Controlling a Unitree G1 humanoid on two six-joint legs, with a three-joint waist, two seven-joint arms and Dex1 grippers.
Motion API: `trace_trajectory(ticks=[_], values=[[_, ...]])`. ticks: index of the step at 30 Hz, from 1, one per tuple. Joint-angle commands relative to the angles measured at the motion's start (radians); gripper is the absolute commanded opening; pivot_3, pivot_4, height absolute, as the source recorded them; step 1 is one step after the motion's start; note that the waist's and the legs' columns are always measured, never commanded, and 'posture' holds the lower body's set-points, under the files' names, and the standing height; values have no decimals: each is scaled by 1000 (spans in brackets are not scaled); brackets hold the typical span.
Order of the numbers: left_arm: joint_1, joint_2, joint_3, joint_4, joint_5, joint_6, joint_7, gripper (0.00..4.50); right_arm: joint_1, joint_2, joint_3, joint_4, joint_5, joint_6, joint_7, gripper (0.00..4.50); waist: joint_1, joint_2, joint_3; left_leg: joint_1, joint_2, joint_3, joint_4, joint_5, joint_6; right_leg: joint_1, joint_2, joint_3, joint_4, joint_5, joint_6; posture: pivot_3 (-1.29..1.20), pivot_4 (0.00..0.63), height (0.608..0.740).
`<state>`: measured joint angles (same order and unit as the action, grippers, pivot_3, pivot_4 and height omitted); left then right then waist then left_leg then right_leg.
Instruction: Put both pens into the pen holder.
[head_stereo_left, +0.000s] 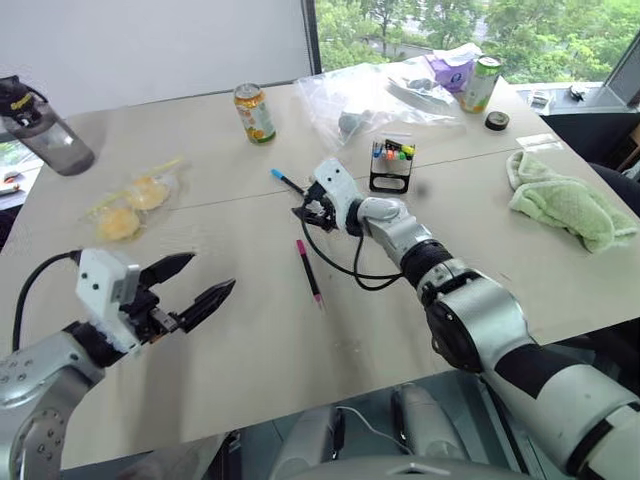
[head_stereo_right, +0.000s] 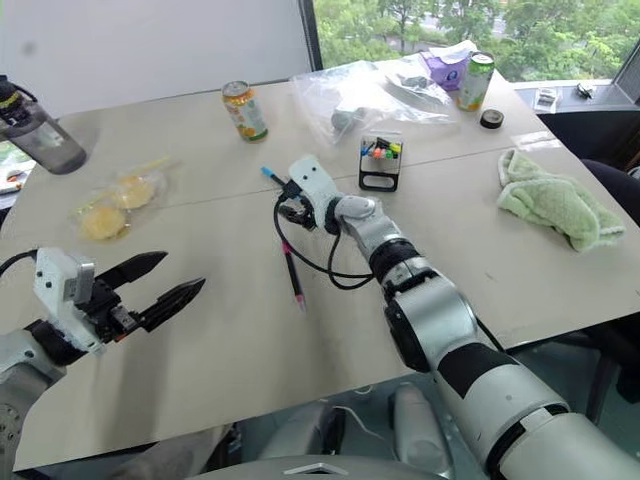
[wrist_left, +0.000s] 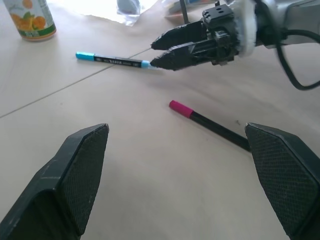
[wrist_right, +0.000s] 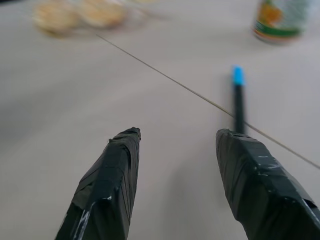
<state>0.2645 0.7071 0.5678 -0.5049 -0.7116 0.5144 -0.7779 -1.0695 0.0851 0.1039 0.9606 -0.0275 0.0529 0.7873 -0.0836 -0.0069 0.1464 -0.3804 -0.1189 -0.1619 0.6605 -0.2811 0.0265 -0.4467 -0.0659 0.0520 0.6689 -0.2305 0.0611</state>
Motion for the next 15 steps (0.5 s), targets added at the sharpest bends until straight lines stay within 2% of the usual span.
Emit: trace_trajectory(ticks=[1, 2, 4, 7, 12, 15], values=[[-66, 27, -33, 60, 4, -13, -28, 4500, 159, -113, 26, -440, 65, 213, 117, 3956, 17, 0, 0, -1, 0, -1, 0, 0, 0, 0, 0, -1, -1, 0, 0, 0, 150, 739], [-87, 32, -49, 77, 11, -15, -33, 4500, 219, -157, 29, -573, 80, 283, 126, 4457, 17, 0, 0, -1, 0, -1, 1, 0, 0, 0, -1, -1, -1, 0, 0, 0, 150, 739], [-154, 35, -97, 126, 34, -21, -33, 4500, 307, -224, 24, -756, 111, 381, 138, 4457, 21, 0, 0, -2, -1, -1, 1, 0, 0, -1, -1, -1, -1, 0, 0, 0, 150, 739], [-334, 8, -228, 254, 136, -26, 39, 4500, 474, -362, -56, -1039, 200, 546, 150, 4457, 30, 0, 0, -2, 0, -3, 2, 0, 0, 0, -1, -3, 0, 0, 0, 0, 150, 739], [-672, -104, -421, 517, 297, 17, 188, 4500, 721, -549, -231, -1374, 374, 705, 171, 4457, 77, 1, -1, -3, -1, -7, 6, 0, 0, 3, -2, -8, -2, 1, -1, 0, 150, 739], [-839, -201, -484, 675, 341, -1, 212, 4500, 848, -627, -344, -1503, 472, 793, 157, 4457, 79, 0, -1, -3, -2, -7, 7, 0, 0, 4, -3, -8, -3, 2, 1, 0, 150, 739]])
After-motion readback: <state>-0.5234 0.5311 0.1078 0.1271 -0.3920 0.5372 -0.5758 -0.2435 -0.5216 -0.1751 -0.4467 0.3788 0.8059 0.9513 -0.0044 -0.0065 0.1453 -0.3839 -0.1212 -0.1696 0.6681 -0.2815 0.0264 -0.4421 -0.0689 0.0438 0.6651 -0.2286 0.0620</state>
